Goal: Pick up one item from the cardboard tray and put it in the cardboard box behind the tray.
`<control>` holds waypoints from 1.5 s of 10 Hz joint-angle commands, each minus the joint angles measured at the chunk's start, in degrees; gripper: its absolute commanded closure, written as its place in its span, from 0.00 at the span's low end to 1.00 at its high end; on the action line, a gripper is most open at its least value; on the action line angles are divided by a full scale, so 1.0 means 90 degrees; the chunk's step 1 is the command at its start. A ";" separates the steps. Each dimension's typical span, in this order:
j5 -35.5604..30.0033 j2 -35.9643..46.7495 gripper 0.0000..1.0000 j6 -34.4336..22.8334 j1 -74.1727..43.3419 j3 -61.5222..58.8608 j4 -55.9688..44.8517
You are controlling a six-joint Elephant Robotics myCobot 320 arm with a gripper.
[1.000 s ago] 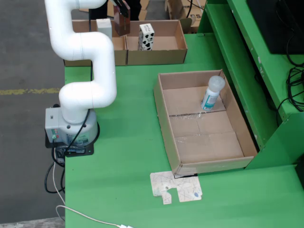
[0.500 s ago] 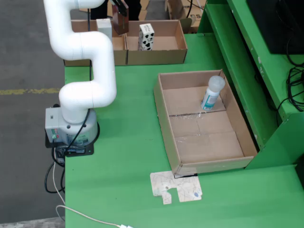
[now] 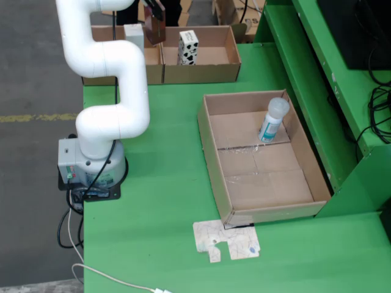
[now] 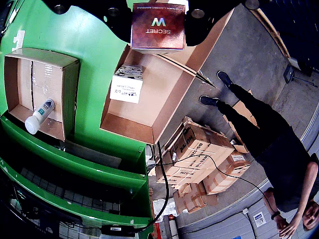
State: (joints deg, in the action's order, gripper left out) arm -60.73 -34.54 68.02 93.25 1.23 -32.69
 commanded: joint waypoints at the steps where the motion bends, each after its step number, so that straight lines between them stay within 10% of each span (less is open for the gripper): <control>1: 0.0063 0.0023 1.00 -0.0066 -0.0114 -0.0137 0.0171; 15: 0.0230 -0.0559 1.00 -0.0130 0.0072 -0.0137 0.0608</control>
State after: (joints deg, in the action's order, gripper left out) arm -59.50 -40.42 66.88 92.98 1.23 -28.38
